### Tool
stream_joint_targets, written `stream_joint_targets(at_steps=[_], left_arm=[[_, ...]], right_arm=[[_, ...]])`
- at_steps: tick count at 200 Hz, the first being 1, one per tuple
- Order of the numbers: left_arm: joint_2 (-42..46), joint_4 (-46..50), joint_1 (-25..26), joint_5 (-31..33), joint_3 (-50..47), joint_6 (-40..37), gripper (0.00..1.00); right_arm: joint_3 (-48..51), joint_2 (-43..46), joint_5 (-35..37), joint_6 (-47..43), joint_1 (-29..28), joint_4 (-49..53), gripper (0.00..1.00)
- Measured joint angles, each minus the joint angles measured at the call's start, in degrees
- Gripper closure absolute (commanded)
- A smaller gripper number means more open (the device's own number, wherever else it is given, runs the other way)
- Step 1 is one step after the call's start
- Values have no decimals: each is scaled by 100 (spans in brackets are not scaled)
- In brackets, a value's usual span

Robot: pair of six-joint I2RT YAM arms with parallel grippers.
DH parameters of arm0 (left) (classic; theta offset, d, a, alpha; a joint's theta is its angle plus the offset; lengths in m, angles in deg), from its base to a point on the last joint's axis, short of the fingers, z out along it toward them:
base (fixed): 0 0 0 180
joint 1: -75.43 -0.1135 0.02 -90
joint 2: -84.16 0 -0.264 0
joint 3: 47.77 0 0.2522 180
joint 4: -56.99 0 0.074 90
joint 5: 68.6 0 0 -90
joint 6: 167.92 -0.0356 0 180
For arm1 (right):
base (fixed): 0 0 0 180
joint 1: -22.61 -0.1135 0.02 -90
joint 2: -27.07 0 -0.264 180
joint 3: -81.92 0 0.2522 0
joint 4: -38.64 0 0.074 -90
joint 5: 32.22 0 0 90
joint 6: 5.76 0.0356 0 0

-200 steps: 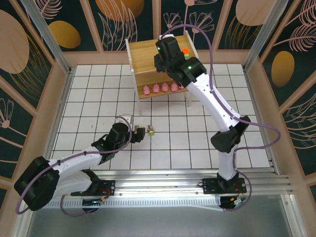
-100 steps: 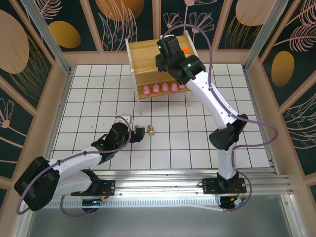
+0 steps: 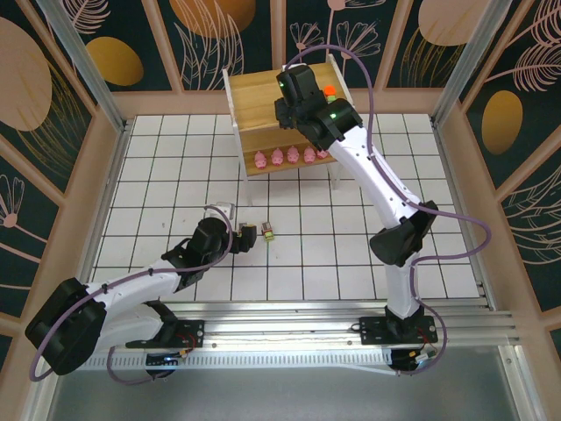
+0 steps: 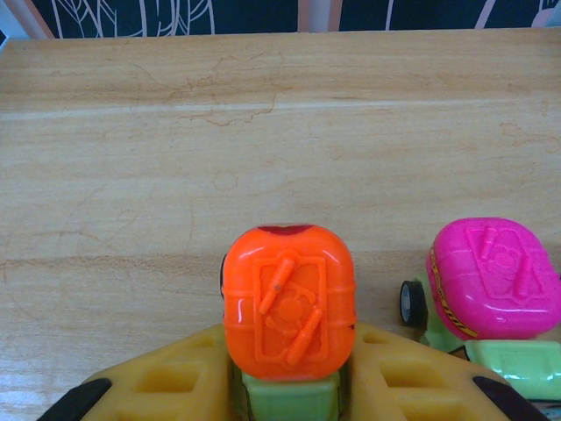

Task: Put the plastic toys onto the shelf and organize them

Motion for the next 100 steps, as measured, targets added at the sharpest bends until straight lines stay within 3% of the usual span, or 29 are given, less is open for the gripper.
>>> stream_joint_targets(at_steps=[100], left_arm=[[0, 0, 0, 2, 0, 0, 1]], right_arm=[[0, -7, 0, -20, 0, 0, 58]])
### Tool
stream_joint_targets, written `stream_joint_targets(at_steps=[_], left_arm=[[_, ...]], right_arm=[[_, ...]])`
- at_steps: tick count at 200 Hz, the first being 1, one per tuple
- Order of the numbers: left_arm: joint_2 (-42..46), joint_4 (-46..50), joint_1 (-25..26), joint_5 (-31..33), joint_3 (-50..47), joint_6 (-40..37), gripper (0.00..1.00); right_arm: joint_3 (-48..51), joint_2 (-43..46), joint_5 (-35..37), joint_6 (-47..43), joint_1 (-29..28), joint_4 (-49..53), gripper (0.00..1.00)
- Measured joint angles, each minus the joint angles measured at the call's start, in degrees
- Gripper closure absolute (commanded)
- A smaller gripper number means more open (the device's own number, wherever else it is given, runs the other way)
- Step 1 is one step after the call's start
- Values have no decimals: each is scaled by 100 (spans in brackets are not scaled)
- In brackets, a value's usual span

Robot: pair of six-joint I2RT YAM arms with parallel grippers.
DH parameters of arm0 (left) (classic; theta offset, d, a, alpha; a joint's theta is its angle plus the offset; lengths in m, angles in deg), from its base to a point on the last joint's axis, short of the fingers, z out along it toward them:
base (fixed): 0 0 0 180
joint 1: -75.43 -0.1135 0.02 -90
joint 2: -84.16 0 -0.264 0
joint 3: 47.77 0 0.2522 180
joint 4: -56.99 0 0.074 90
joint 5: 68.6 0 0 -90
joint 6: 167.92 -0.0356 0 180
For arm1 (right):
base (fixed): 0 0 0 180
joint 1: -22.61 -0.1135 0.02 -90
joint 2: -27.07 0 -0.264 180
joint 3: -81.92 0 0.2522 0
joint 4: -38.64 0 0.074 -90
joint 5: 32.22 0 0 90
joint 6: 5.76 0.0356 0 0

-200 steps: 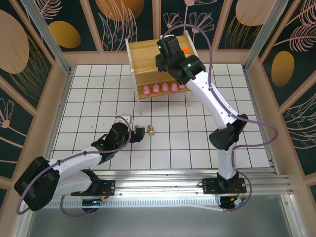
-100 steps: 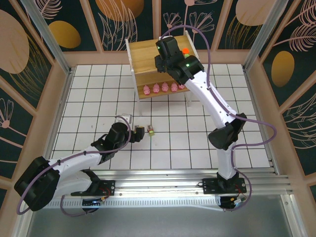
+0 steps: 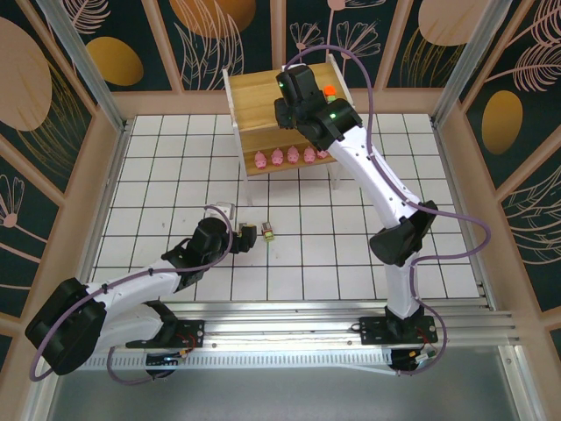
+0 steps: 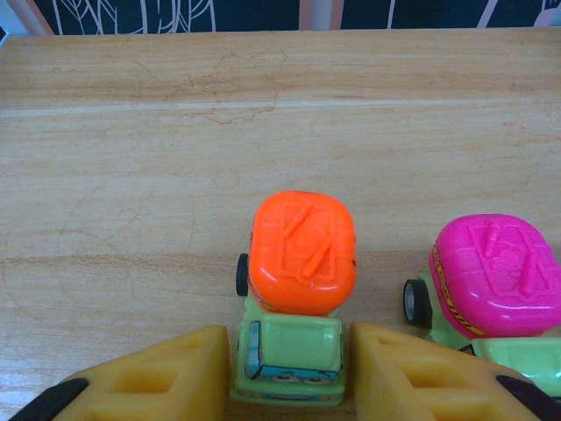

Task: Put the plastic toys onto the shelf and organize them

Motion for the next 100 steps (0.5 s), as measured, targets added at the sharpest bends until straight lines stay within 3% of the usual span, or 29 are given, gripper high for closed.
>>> stream_joint_targets(at_steps=[100], left_arm=[[0, 0, 0, 11, 0, 0, 1]], right_arm=[[0, 2, 90, -24, 0, 0, 54]])
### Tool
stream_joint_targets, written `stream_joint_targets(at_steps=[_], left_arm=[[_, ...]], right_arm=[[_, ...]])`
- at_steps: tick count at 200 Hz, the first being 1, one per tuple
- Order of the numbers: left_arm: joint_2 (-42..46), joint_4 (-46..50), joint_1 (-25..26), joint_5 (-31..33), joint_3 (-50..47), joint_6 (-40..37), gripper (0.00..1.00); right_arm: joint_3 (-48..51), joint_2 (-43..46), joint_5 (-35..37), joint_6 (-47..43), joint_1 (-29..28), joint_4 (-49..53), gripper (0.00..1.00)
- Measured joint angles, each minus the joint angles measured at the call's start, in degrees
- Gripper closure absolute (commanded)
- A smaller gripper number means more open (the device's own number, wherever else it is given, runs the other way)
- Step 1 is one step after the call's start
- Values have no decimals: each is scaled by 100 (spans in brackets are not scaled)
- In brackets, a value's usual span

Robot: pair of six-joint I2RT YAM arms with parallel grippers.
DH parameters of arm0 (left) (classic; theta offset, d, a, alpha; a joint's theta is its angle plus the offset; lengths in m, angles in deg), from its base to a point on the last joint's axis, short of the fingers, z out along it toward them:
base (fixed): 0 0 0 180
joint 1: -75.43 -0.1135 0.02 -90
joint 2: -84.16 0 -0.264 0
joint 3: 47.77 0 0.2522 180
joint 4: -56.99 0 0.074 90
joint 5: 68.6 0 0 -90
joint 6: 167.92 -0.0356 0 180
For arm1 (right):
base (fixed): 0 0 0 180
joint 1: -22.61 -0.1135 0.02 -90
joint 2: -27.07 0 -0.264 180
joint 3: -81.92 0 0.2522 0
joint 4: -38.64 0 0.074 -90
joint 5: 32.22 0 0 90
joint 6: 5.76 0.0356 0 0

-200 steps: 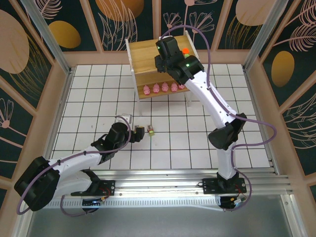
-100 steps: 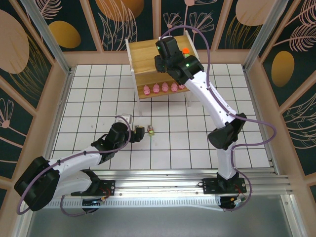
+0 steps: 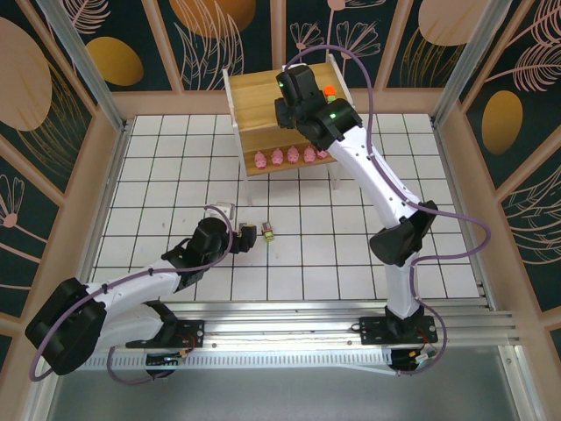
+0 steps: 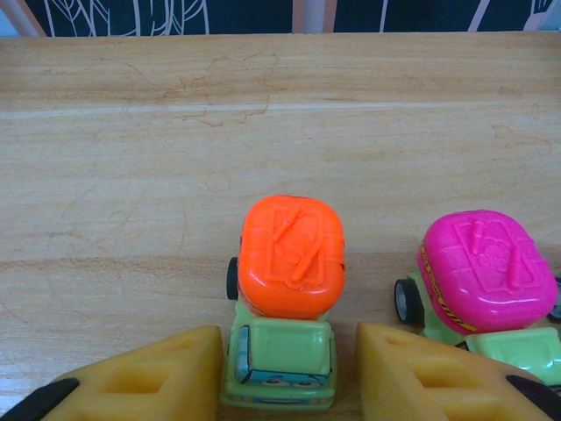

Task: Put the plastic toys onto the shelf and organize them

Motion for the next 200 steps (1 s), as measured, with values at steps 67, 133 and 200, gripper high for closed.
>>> stream_joint_targets(at_steps=[67, 133, 200], left_arm=[[-120, 35, 0, 164, 0, 92, 1], [-85, 109, 0, 323, 0, 177, 1], [9, 118, 0, 533, 0, 361, 2]], right_arm=[[0, 229, 151, -17, -48, 48, 52], [149, 669, 496, -15, -505, 70, 52], [2929, 2363, 708, 216, -1119, -586, 54]])
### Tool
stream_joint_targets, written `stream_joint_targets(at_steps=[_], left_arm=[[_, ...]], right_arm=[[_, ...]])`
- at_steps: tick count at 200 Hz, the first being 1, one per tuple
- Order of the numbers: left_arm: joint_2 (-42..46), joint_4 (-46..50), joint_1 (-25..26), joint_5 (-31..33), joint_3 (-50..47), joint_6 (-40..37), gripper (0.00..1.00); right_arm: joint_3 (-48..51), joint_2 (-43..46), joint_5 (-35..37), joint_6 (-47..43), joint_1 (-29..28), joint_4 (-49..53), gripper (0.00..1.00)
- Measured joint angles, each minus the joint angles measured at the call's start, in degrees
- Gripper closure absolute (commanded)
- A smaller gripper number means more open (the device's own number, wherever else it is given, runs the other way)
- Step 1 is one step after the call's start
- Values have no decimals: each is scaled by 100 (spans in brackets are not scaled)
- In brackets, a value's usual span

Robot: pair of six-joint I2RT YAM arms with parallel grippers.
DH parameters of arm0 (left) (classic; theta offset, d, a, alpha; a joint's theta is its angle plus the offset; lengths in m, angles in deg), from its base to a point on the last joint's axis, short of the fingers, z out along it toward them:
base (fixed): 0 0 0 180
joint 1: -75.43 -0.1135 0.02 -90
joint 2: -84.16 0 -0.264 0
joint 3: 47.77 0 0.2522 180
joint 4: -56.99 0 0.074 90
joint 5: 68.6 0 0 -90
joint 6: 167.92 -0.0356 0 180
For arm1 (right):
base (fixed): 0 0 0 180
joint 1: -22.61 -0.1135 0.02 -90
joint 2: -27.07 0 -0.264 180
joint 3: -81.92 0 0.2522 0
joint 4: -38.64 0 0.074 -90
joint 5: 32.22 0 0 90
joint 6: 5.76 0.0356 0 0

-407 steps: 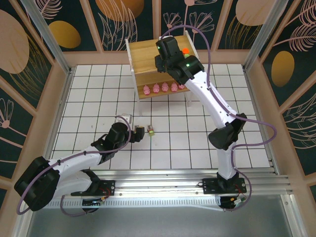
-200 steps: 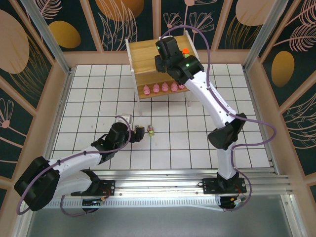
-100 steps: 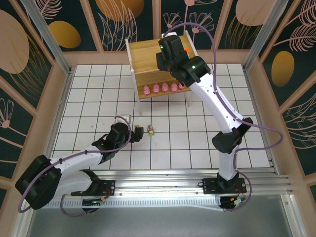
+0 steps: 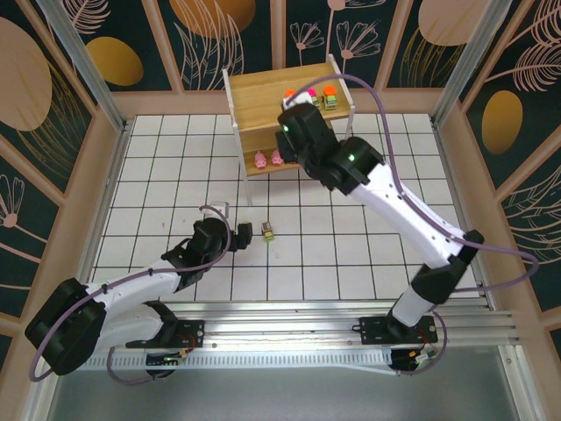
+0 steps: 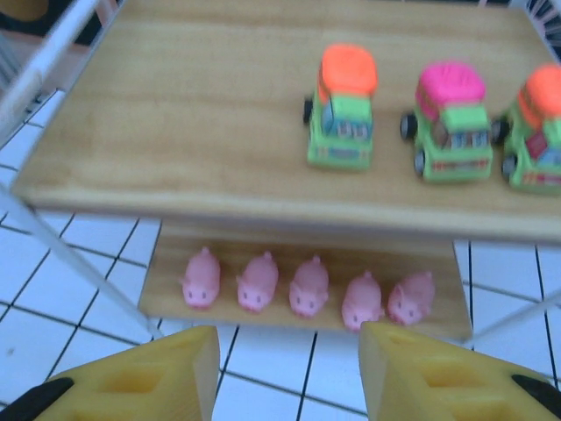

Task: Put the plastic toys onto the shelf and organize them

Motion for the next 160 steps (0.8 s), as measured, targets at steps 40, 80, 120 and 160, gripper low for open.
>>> stream_joint_targets(at_steps=[40, 80, 120, 160], left_arm=[[-369, 70, 0, 111, 35, 249, 10], [-730, 280, 0, 225, 223, 520, 15], [-730, 584, 2, 431, 474, 704, 23], [-997, 804, 94, 597, 778, 804, 24]], right_arm=[[2109, 1106, -48, 417, -61, -501, 58], [3773, 1799, -240, 857, -48, -922, 59], [5086, 2356, -579, 1185, 151, -1460, 61], [6212, 2592, -962, 1366, 516, -2081, 62]])
